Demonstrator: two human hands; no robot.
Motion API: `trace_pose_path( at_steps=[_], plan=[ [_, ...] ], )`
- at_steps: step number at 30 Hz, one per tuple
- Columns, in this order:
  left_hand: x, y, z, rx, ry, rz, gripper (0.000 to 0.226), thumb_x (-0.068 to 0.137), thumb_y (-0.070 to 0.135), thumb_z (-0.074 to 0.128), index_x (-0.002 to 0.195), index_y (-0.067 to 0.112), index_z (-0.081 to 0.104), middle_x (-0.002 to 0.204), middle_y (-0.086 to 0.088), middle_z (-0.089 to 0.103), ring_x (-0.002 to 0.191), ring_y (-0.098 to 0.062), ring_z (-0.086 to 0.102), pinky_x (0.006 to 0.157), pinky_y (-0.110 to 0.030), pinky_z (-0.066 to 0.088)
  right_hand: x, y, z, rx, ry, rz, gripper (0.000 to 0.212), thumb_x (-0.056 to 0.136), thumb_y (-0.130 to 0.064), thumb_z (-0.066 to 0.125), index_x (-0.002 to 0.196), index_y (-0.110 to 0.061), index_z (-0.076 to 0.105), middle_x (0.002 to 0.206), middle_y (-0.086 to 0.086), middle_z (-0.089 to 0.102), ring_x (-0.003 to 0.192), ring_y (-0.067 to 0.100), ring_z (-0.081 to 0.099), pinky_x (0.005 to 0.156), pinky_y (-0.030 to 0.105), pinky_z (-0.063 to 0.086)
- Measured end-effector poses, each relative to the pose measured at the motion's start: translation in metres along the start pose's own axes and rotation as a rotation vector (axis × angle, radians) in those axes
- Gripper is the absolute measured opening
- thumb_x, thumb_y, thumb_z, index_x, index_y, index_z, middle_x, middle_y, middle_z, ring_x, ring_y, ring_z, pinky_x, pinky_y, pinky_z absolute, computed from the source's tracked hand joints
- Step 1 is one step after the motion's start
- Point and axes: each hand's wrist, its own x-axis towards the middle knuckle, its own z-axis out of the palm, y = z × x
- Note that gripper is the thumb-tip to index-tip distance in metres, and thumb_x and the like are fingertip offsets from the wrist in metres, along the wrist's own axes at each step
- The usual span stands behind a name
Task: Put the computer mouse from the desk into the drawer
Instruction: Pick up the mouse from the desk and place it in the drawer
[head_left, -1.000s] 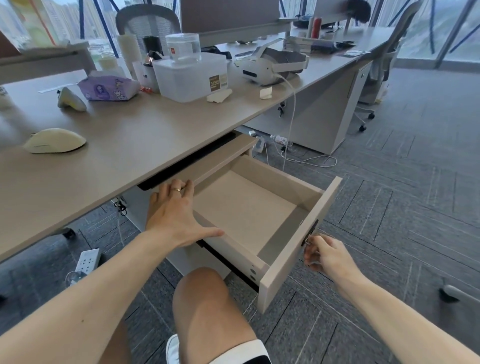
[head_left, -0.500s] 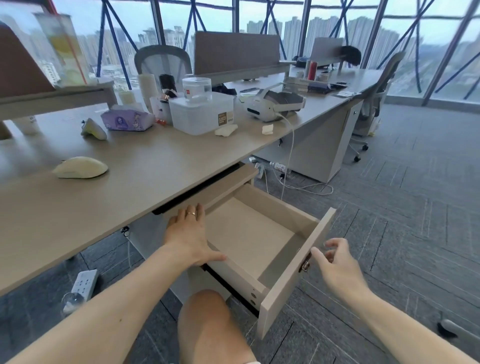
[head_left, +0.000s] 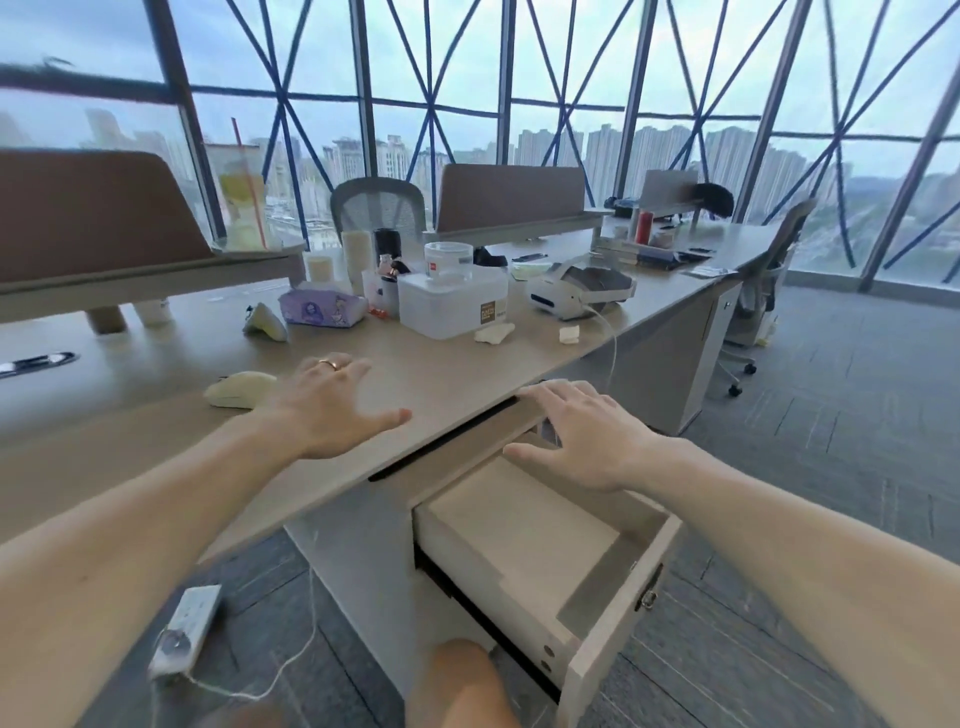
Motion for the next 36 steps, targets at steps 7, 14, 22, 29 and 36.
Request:
trace_pose_path(
  at_steps=[7, 14, 22, 29, 36],
  plan=[
    [-0.032, -0.141, 0.027, -0.047, -0.058, -0.314, 0.102, 0.081, 0.086, 0.044, 0.161, 0.026, 0.022, 0.169, -0.003, 0.024, 0.154, -0.026, 0.021, 0.122, -0.045, 0.025, 0.072, -0.076, 0.014, 0.063, -0.017, -0.119, 0.08, 0.086, -0.072, 0.047, 0.153, -0.03, 0.032, 0.16, -0.002, 0.033, 0.147, 0.021, 0.027, 0.118, 0.043, 0.026],
    [-0.051, -0.204, 0.062, -0.048, -0.096, -0.415, 0.105, 0.08, 0.092, 0.034, 0.162, 0.027, 0.022, 0.171, -0.001, 0.019, 0.155, -0.027, 0.02, 0.122, -0.048, 0.019, 0.144, -0.16, 0.05, 0.075, -0.101, -0.267, 0.081, 0.085, -0.073, 0.048, 0.153, -0.031, 0.032, 0.158, 0.001, 0.036, 0.146, 0.023, 0.029, 0.118, 0.043, 0.027],
    [-0.047, -0.214, 0.084, -0.043, 0.003, -0.426, 0.117, 0.062, 0.096, 0.009, 0.159, 0.033, 0.025, 0.169, 0.004, 0.023, 0.154, -0.021, 0.019, 0.124, -0.046, 0.014, 0.233, -0.229, 0.092, 0.209, -0.105, -0.373, 0.075, 0.086, -0.059, 0.062, 0.151, -0.032, 0.035, 0.153, 0.005, 0.038, 0.141, 0.027, 0.037, 0.112, 0.039, 0.032],
    [-0.041, -0.216, 0.089, -0.039, -0.008, -0.42, 0.112, 0.064, 0.095, 0.009, 0.159, 0.036, 0.021, 0.17, 0.006, 0.017, 0.156, -0.02, 0.013, 0.125, -0.047, 0.006, 0.292, -0.252, 0.127, 0.279, -0.067, -0.443, 0.071, 0.087, -0.044, 0.068, 0.151, -0.033, 0.038, 0.149, 0.01, 0.042, 0.137, 0.032, 0.042, 0.112, 0.033, 0.03],
    [-0.043, -0.218, 0.09, -0.073, -0.005, -0.407, 0.113, 0.065, 0.095, 0.008, 0.159, 0.036, 0.02, 0.171, 0.006, 0.014, 0.157, -0.017, 0.006, 0.126, -0.049, 0.002, 0.306, -0.247, 0.154, 0.329, 0.06, -0.557, 0.05, 0.094, -0.033, 0.06, 0.143, -0.029, 0.052, 0.139, 0.006, 0.054, 0.126, 0.026, 0.054, 0.103, 0.021, 0.032]
  ],
)
